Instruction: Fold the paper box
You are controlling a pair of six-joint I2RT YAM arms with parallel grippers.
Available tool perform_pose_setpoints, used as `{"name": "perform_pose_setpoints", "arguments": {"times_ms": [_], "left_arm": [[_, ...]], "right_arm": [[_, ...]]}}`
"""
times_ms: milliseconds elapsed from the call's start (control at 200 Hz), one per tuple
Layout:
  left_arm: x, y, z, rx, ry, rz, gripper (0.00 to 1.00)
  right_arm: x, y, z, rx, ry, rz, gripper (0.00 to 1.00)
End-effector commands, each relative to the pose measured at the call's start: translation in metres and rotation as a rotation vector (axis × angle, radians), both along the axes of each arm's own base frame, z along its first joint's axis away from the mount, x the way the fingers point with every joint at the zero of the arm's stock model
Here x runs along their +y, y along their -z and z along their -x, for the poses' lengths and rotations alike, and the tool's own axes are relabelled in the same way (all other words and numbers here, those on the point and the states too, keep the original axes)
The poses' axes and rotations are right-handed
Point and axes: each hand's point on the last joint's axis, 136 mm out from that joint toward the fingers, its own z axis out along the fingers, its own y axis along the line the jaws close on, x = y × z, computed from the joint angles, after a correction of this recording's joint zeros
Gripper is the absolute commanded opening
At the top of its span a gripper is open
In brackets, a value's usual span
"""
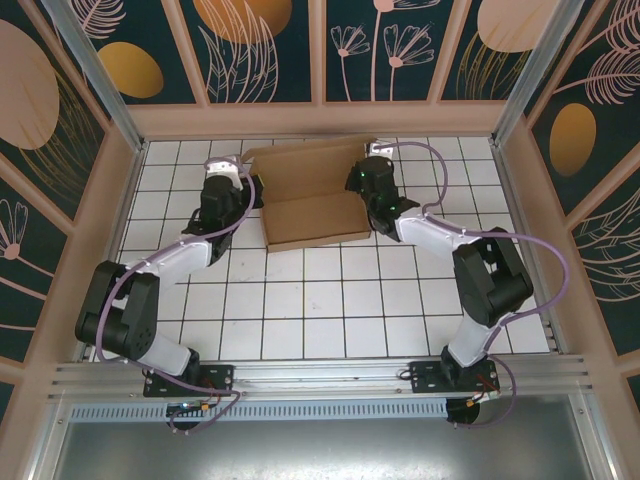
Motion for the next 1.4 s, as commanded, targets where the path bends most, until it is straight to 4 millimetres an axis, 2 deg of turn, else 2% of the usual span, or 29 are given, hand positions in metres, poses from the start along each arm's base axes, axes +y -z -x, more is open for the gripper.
{"name": "perform_pose_setpoints", "arguments": {"times_ms": [0,140,270,465,550,711,886,1141,1396], "left_arm": [[-0.029,-0.01,0.001,0.007,0.052,0.082,0.05],[-0.027,-0.005,-0.001,0.002,0.025,0.09,0.05],[-0.025,-0.005,0.002,-0.017,0.006,0.124,0.05],[-0.042,0.002,0.014,-0.014,0.039,0.123,0.09],[-0.04,0.01,0.015,0.023,0.013,0.152,0.1],[-0.035,0.013,0.018,0.031,-0.014,0.185,0.09],[-0.033,0.024,0.027,0.038,-0.027,0.197,0.09],[-0.036,0.047,0.044,0.069,-0.014,0.219,0.09],[-0.03,0.07,0.062,0.107,-0.024,0.227,0.1]], "right_arm": [[0.023,-0.012,0.003,-0.032,-0.003,-0.1,0.0],[0.022,-0.012,0.003,-0.06,0.01,-0.128,0.0],[0.03,-0.01,0.006,-0.076,-0.013,-0.117,0.0],[0.036,-0.002,0.016,-0.087,-0.049,-0.126,0.0],[0.038,-0.002,0.02,-0.096,-0.054,-0.124,0.0],[0.038,0.003,0.028,-0.09,-0.051,-0.148,0.0],[0.032,0.007,0.039,-0.106,-0.056,-0.163,0.0],[0.023,0.029,0.058,-0.116,-0.083,-0.15,0.0],[0.012,0.051,0.075,-0.107,-0.081,-0.147,0.0]]}}
